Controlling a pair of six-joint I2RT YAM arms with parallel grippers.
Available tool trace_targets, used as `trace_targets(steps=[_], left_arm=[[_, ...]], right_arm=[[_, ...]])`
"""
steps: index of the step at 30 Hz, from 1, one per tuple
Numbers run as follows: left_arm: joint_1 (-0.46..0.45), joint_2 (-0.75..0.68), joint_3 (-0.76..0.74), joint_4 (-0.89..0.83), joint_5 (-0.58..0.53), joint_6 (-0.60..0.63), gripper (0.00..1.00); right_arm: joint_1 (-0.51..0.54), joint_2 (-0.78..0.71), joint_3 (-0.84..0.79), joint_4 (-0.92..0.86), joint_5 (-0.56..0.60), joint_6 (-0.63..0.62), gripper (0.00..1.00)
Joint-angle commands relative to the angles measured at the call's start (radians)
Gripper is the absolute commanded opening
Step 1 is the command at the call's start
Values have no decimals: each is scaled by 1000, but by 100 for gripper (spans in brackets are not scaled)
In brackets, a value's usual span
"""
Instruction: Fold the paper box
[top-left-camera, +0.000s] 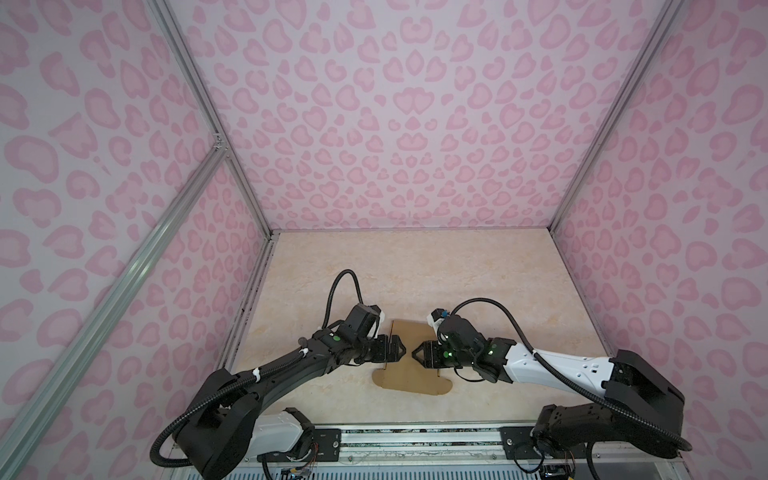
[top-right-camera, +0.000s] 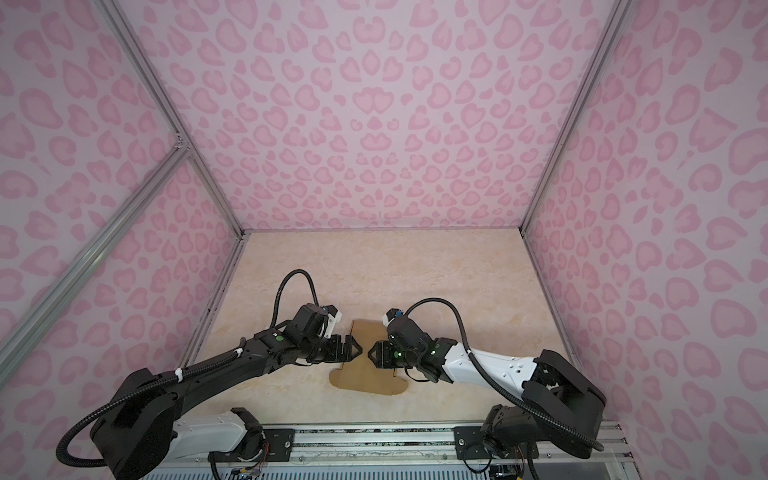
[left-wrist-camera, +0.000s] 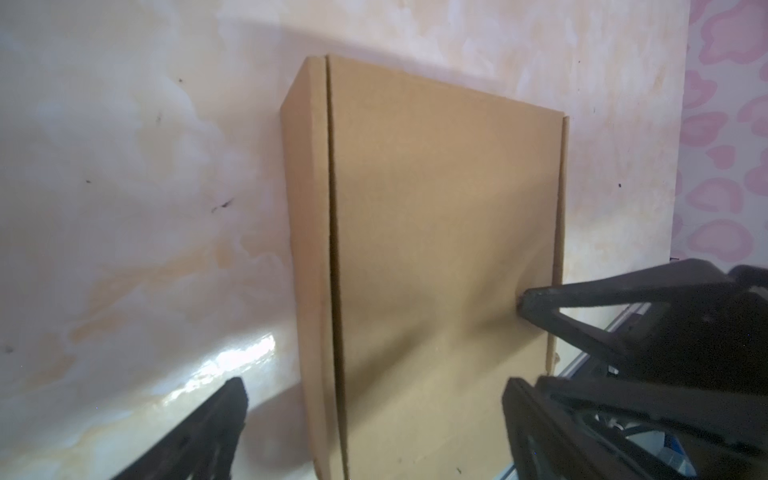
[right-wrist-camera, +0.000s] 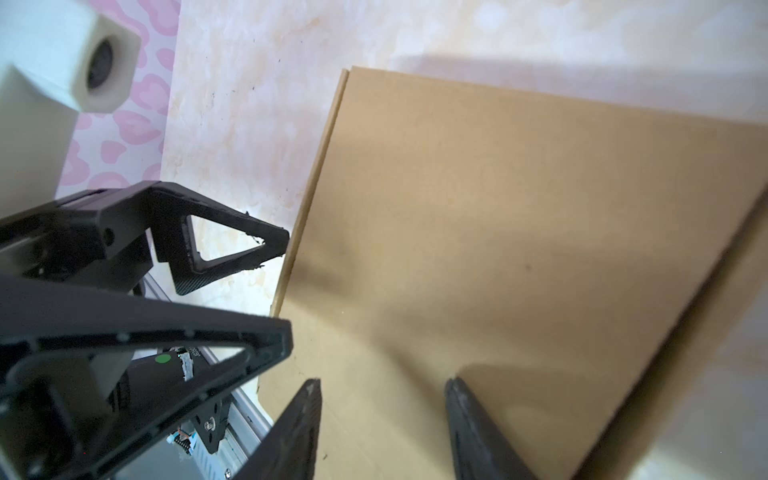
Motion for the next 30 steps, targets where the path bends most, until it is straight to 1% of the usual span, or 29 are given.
trace_targets(steps=[1,4,6,8,11,15,21,30], left_arm=[[1,-33,19,18,-48,-2,98],[1,-71,35,17,-97,-1,99],[4,-86,26,36,-130,-10,99],[12,-90,14,90,-121,-27,100],[13,-67,29,140,-109,-45,100],[15,-12,54,183,-96,-56,100],[15,68,50,277,-2,-123,99],[2,71,-23,367,27,-194,99]], right_arm=[[-30,-57,27,-94,35,-41,54],[-89,-132,45,-182,60,-69,59],[-122,-162,34,-210,72,-77,59],[-149,-181,-6,-192,66,-66,58],[-169,-177,-61,-121,26,-19,58],[-175,-142,-64,-88,4,15,57],[-172,-39,-64,11,-71,65,55],[-128,-6,-64,71,-45,93,54]])
